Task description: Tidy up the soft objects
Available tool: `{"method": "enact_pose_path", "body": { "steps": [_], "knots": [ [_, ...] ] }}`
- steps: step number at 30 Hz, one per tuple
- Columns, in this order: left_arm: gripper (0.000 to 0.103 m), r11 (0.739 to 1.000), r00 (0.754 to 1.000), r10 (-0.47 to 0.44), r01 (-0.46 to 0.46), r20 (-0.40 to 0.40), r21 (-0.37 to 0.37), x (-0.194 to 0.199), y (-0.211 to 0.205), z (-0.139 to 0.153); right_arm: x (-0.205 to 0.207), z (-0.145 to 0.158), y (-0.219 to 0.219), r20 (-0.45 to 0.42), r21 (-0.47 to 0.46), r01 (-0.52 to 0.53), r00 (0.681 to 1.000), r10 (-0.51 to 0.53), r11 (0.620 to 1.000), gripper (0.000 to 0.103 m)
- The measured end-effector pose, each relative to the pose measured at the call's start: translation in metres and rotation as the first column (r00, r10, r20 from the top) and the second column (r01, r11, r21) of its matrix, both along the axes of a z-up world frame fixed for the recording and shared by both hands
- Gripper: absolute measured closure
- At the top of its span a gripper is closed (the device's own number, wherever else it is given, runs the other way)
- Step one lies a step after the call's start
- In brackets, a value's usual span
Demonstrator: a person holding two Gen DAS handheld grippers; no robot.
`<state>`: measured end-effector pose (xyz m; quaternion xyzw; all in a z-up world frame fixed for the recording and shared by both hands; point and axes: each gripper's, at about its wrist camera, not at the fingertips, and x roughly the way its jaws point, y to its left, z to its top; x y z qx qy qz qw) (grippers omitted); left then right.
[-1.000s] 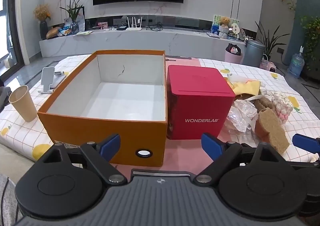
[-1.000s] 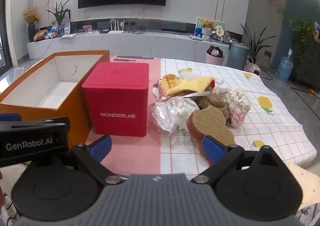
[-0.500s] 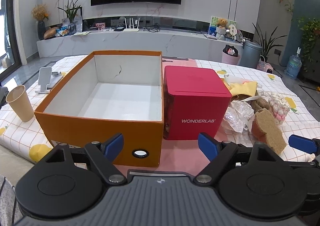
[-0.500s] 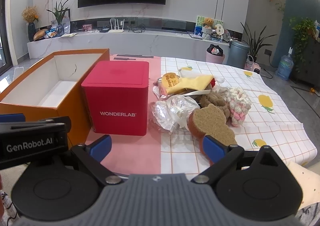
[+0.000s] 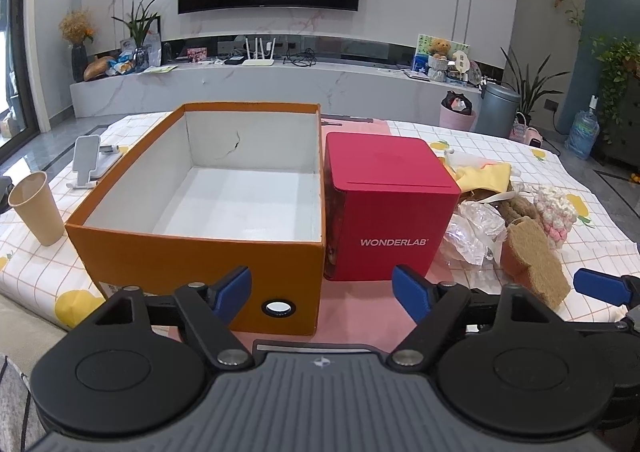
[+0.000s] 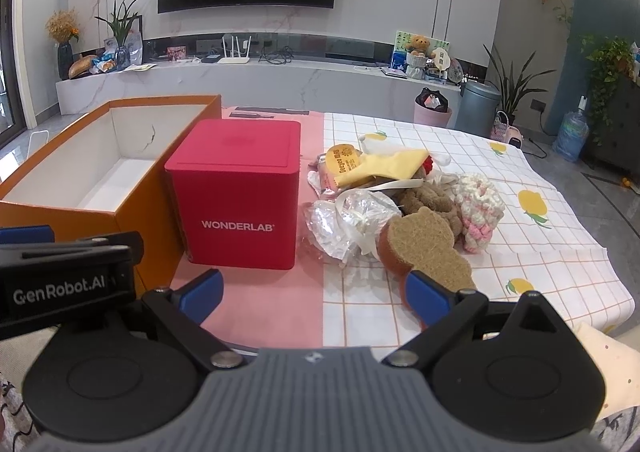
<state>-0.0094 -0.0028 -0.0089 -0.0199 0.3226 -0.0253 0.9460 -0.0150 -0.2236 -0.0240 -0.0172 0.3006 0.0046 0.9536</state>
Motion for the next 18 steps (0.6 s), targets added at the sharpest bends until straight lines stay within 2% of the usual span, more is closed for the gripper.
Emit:
{"method": "enact_pose_path", "body": {
  "steps": [18],
  "knots": [
    [0.011, 1.000, 1.000, 0.020, -0.020, -0.007, 0.014, 0.0005, -0.0017, -0.0002, 0.0004, -0.0017, 0.0004, -0.004, -0.008, 0.000, 1.000, 0.000, 1.000, 0.007]
  ]
}}
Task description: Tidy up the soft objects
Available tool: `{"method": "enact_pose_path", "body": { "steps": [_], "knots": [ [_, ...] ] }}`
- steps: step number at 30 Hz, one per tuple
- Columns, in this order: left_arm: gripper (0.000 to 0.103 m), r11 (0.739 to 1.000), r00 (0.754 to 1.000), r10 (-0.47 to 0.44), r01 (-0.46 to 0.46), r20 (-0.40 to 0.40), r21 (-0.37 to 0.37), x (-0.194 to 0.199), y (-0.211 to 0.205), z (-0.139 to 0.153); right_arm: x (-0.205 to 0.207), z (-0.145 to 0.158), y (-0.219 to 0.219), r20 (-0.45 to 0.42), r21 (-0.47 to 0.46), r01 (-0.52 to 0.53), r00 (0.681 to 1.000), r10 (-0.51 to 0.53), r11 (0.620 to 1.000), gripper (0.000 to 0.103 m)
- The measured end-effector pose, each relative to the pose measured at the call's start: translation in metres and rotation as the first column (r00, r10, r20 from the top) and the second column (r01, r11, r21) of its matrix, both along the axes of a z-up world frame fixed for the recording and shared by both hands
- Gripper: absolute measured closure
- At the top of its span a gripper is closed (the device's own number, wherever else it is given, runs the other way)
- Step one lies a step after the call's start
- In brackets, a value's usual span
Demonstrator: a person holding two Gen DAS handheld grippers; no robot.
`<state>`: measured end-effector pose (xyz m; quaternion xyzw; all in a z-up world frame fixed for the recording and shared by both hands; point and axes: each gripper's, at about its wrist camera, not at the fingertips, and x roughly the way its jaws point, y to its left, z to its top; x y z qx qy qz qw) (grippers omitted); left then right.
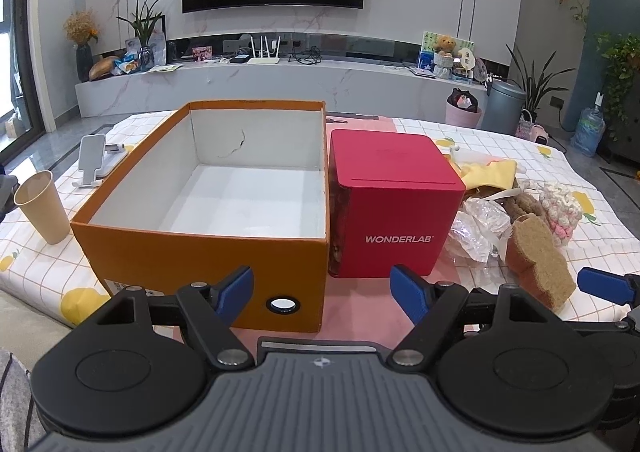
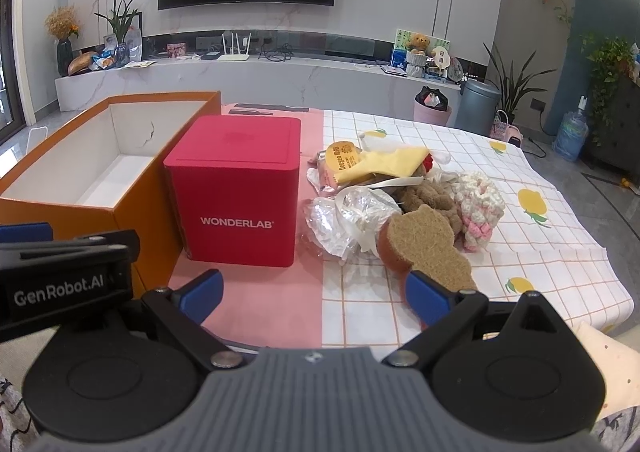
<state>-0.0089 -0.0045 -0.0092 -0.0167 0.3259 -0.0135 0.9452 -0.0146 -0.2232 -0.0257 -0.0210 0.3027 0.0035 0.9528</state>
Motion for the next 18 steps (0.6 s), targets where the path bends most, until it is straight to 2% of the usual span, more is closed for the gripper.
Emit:
{"method": "enact_pose_path", "body": {
  "steps": [14, 18],
  "knots": [
    [0.011, 1.000, 1.000, 0.019, -0.019, -0.006, 0.004, -0.0014, -0.0001, -0.0008, 0.0008, -0.0004, 0.0007, -0.005, -0.008, 0.001, 1.000, -0.001, 1.000, 0.007],
    [0.010, 1.000, 1.000, 0.004, -0.005, 0.024, 0.011, -0.0026, -0.0005, -0.0004, 0.0007, 0.0004, 0.0002, 0.000, -0.013, 0.002, 1.000, -0.002, 1.000, 0.007]
  ]
}}
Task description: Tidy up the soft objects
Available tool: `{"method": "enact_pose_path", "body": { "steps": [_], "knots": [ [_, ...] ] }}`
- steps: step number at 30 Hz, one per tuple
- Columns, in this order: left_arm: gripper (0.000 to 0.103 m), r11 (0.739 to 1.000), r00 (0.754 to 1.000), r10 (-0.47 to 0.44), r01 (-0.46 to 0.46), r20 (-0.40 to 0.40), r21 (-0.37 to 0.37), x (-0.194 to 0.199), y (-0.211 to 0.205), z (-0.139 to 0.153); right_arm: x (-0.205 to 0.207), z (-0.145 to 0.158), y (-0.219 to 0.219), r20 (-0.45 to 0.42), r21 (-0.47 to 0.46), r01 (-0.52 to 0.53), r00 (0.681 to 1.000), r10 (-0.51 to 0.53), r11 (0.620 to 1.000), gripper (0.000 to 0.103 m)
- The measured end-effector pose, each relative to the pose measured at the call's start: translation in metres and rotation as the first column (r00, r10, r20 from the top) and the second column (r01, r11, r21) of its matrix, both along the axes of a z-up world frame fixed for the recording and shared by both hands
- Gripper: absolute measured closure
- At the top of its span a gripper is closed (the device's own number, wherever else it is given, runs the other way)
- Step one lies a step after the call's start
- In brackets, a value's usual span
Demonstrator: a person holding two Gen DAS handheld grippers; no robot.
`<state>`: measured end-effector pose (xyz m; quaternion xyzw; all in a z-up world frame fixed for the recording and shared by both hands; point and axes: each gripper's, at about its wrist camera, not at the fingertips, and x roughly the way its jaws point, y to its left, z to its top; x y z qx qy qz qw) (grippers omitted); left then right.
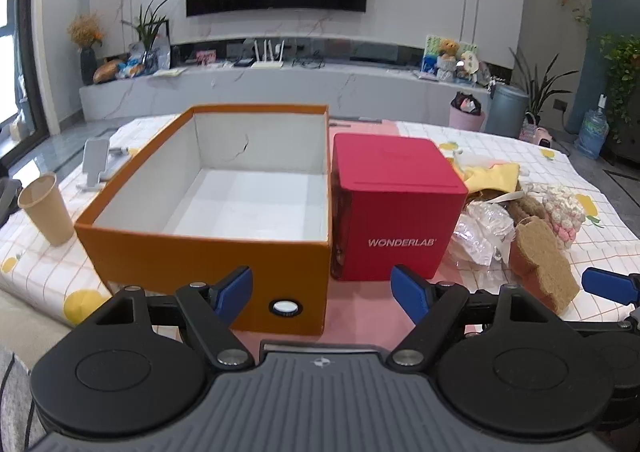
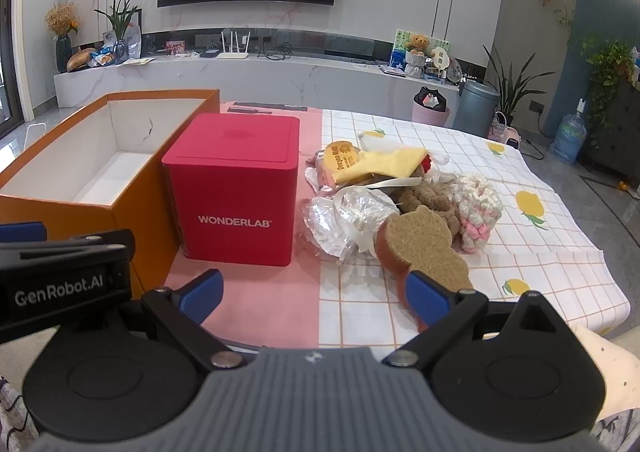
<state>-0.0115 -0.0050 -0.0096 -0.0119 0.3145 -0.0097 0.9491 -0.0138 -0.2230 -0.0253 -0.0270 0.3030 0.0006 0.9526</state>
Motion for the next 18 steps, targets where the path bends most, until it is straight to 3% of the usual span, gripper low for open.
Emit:
{"method": "enact_pose_path", "body": {
  "steps": [10, 18],
  "knots": [
    [0.011, 0.999, 0.999, -0.004, 0.002, 0.054, 0.039, 0.001, -0.013, 0.008, 0.000, 0.005, -0.008, 0.001, 0.037, 0.000, 1.000, 0.000, 0.999, 0.007],
    [0.011, 0.997, 0.991, -0.060, 0.054, 0.119, 0.057, 0.019, -0.050, 0.026, 0.010, 0.027, -0.052, 0.007, 0.049, 0.057, 0.998, -0.058, 0.997, 0.005]
  ]
}}
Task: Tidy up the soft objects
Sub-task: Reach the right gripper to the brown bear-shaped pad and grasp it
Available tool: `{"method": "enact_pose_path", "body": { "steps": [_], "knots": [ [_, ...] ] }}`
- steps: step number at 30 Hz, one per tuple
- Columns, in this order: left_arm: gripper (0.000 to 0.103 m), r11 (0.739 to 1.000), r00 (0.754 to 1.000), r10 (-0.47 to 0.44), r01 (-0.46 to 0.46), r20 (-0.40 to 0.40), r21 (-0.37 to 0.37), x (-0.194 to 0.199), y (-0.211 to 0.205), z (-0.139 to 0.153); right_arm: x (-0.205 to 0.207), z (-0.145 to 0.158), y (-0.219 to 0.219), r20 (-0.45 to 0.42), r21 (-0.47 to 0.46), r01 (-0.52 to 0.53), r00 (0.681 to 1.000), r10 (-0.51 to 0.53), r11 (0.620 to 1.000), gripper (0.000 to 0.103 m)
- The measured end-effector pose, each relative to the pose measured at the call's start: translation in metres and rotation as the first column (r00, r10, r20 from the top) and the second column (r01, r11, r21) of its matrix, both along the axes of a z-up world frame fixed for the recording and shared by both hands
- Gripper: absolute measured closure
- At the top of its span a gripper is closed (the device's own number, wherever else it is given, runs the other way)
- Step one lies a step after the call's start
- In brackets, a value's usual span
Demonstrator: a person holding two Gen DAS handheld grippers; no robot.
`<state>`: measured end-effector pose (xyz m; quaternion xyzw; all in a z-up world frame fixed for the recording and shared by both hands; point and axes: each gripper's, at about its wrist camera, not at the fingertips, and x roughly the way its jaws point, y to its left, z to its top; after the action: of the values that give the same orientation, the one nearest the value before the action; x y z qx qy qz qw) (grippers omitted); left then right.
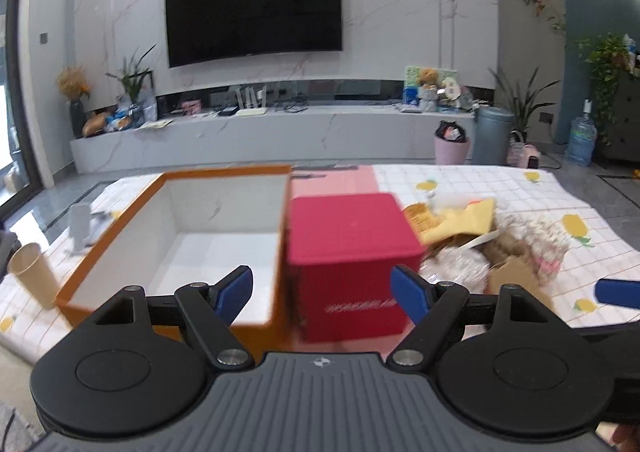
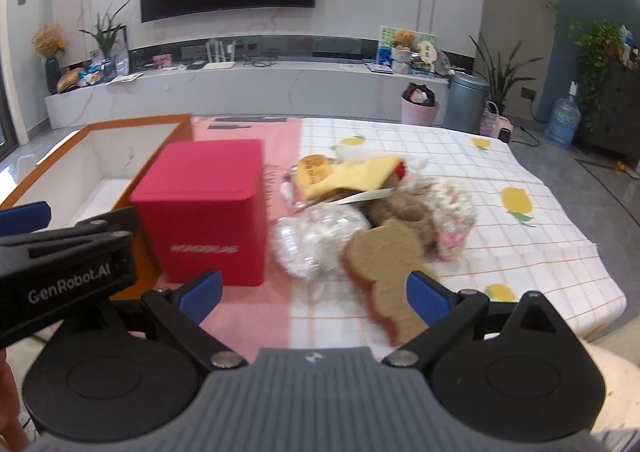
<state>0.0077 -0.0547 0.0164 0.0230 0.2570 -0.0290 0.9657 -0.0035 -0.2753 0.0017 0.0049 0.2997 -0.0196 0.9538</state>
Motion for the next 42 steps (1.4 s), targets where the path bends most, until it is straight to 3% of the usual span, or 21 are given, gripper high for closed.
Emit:
{"method": "enact_pose_path", "body": {
  "steps": [6, 10, 15, 20, 26, 28, 31, 37, 40, 42],
  "knots": [
    [0.009, 0.990, 0.991, -0.129, 0.131, -0.034, 0.061, 0.024, -0.034, -0.001, 0.031, 0.001, -0.053, -0.045, -0.067, 0.036, 0.998, -0.039, 0.997, 0.003],
    [0.008, 0.970, 0.977, -0.207, 0.212, -0.057, 0.119, 0.032, -0.055, -0.019, 0.065, -0.014, -0.076, -0.138, -0.095, -0.021, 0.990, 0.007, 0.995, 0.003],
    [0.008, 0.954, 0.953, -0.271, 0.284, -0.133, 0.097, 0.041, -0.062, -0.047, 0.105, -0.046, -0.082, -0.255, -0.052, -0.121, 0.961, 0.104, 0.991, 0.003],
    [0.008, 0.954, 0.947, -0.287, 0.296, -0.143, 0.050, 0.049, -0.058, -0.063, 0.123, -0.073, -0.078, -0.324, 0.008, -0.164, 0.933, 0.158, 0.986, 0.003],
    [0.008, 0.958, 0.937, -0.287, 0.286, -0.202, -0.031, 0.056, -0.046, -0.075, 0.138, -0.098, -0.075, -0.389, -0.043, -0.156, 0.912, 0.127, 0.987, 0.003],
    [0.008, 0.960, 0.937, -0.278, 0.276, -0.210, -0.041, 0.056, -0.042, -0.076, 0.138, -0.101, -0.078, -0.392, -0.043, -0.160, 0.911, 0.131, 0.986, 0.009],
    [0.008, 0.966, 0.940, -0.258, 0.254, -0.223, -0.047, 0.056, -0.037, -0.078, 0.133, -0.099, -0.085, -0.410, 0.001, -0.179, 0.897, 0.164, 0.984, 0.030],
    [0.008, 0.971, 0.946, -0.238, 0.234, -0.222, -0.043, 0.053, -0.028, -0.076, 0.122, -0.101, -0.112, -0.492, 0.040, -0.060, 0.868, 0.072, 0.997, 0.027],
    [0.008, 0.970, 0.942, -0.244, 0.239, -0.231, -0.054, 0.053, -0.028, -0.077, 0.124, -0.096, -0.116, -0.456, 0.002, -0.016, 0.890, 0.015, 1.000, 0.002],
    [0.008, 0.964, 0.937, -0.264, 0.263, -0.230, -0.037, 0.052, -0.031, -0.078, 0.128, -0.095, -0.109, -0.442, -0.054, -0.030, 0.897, 0.003, 0.998, 0.003]
  ]
}}
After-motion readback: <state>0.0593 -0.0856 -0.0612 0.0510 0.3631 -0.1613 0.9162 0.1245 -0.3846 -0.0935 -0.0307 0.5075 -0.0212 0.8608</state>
